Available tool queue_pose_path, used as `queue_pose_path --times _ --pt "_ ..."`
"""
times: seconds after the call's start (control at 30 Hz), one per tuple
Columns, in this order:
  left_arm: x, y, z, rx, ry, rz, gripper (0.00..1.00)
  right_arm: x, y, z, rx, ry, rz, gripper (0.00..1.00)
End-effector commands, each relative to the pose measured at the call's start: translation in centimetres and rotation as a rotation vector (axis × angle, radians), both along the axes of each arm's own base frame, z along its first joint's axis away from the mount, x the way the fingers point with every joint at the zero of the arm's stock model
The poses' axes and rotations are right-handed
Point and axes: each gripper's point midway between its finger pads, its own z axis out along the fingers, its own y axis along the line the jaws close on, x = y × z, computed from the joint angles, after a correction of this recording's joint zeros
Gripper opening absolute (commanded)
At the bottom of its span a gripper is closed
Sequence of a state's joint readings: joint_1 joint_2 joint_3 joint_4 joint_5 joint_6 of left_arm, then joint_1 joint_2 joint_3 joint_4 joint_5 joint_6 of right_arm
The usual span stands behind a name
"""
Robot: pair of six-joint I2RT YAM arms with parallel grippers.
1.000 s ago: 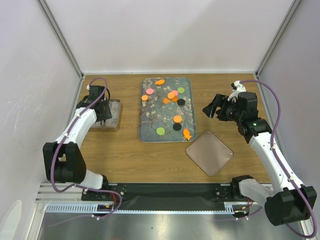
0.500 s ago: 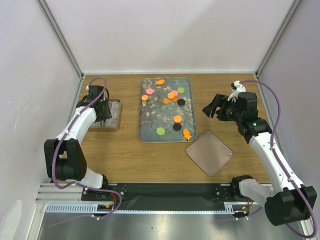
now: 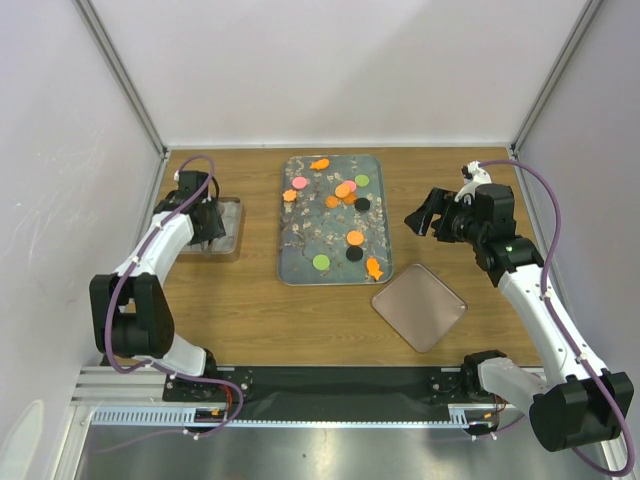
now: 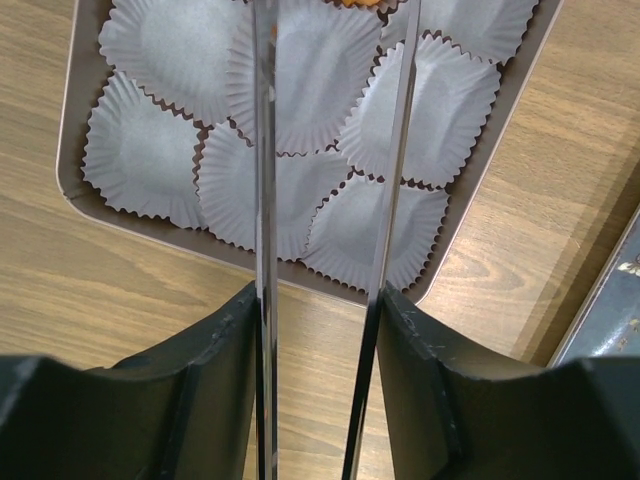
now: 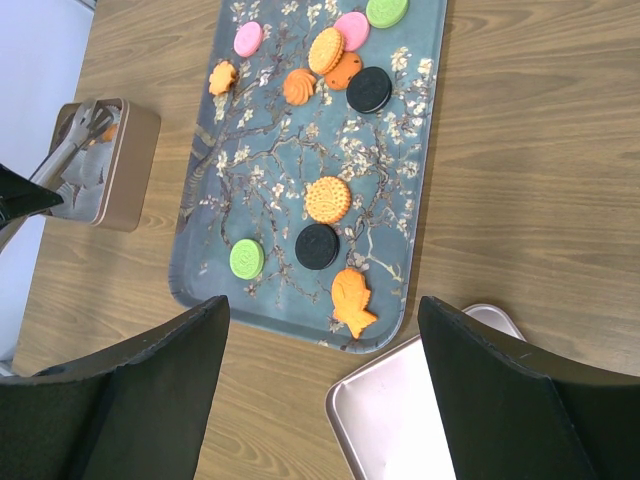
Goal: Pack the cookies
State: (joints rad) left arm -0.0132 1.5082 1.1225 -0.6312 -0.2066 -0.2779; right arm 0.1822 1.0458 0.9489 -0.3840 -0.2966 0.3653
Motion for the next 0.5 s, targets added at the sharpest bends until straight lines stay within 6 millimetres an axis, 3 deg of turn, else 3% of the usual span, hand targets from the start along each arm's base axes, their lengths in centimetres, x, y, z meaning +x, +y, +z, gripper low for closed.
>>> queue_pose_path --times 0.0,0.17,0.47 --pt "1.8 0.6 2.4 0.018 -0.079 -0.006 0.52 0.3 0.2 0.8 0.003 -0.033 0.008 0.83" --pt "1.4 0.3 3.1 0.008 -0.091 -0.013 0.5 0.3 0.2 0.8 0.003 -0.034 0.009 0.83" --pt "-0.7 -0.3 6.2 -0.01 -0.161 -0.038 0.49 0.2 0.5 0.9 0.006 -0.038 0.018 0.83"
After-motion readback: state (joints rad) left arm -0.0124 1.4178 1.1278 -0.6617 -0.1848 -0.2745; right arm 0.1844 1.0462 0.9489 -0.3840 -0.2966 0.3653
